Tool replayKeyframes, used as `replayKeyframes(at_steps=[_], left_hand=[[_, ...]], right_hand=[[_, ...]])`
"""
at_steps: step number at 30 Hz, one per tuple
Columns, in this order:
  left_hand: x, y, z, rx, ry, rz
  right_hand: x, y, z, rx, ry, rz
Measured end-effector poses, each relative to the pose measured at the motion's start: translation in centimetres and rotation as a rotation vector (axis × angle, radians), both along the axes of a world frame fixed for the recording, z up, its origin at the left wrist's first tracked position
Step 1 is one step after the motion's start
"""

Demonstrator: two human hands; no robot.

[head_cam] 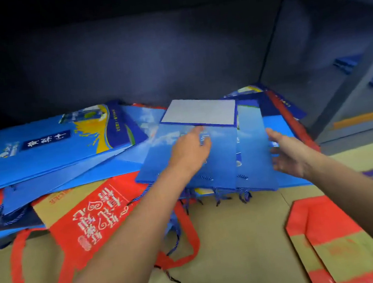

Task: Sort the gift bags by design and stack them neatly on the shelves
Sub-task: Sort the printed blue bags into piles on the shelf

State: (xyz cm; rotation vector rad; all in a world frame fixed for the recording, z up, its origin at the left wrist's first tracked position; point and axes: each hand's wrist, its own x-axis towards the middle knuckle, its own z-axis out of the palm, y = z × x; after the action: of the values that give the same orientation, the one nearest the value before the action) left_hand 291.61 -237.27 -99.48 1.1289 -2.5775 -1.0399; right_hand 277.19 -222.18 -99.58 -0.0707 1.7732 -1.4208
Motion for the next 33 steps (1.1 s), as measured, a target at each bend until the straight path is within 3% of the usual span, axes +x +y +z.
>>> replayKeyframes(at_steps=[2,5,10,12,15,18,20,23,25,28,33], left_hand=[[1.9,-2.4,-1.7,-0.180,-0.191,0.073],[4.7,-5.8,-3.6,-0.040,-0.382,0.246],[3.0,-3.8,-3.8,0.080,-0.304,0.212],[2.7,-1.7,-4.2,0.038,-0.300,0.202],[3.7,0.3,-4.9,0.052,-0.140,0.284],[4.1,3.0,-4.9,0.052,0.187,0.351],[3.2,6.2,-4.7,0.050,0.353,0.309],[0.2,10.6,-5.8,0.182,0.433,0.181],[-2.1,13.5,-7.6,0.303,0.367,0.043],[-3.8,18.8,-9.7,0.465,0.078,-0.057],[-6.1,24.6,-9.6,0.494,-0.088,-0.309]], right_hand=[[0.0,-0.1,-1.2,0.083,0.064,0.075],[0.2,-1.6,-3.5,0.154,0.166,0.090],[1.9,-4.3,-5.0,0.247,0.342,0.183],[1.8,-4.3,-4.6,0.220,0.375,0.139],[1.0,-2.0,-3.6,0.165,0.348,0.029],[0.1,2.9,-2.9,0.079,0.382,-0.028],[-0.6,7.2,-2.8,0.036,0.424,-0.039],[-1.2,15.0,-2.5,0.040,0.405,-0.064],[-1.1,19.9,-2.1,0.127,0.404,-0.068],[-0.4,25.7,-2.3,0.292,0.322,-0.085],[-0.2,32.2,-5.5,0.550,0.338,-0.210]])
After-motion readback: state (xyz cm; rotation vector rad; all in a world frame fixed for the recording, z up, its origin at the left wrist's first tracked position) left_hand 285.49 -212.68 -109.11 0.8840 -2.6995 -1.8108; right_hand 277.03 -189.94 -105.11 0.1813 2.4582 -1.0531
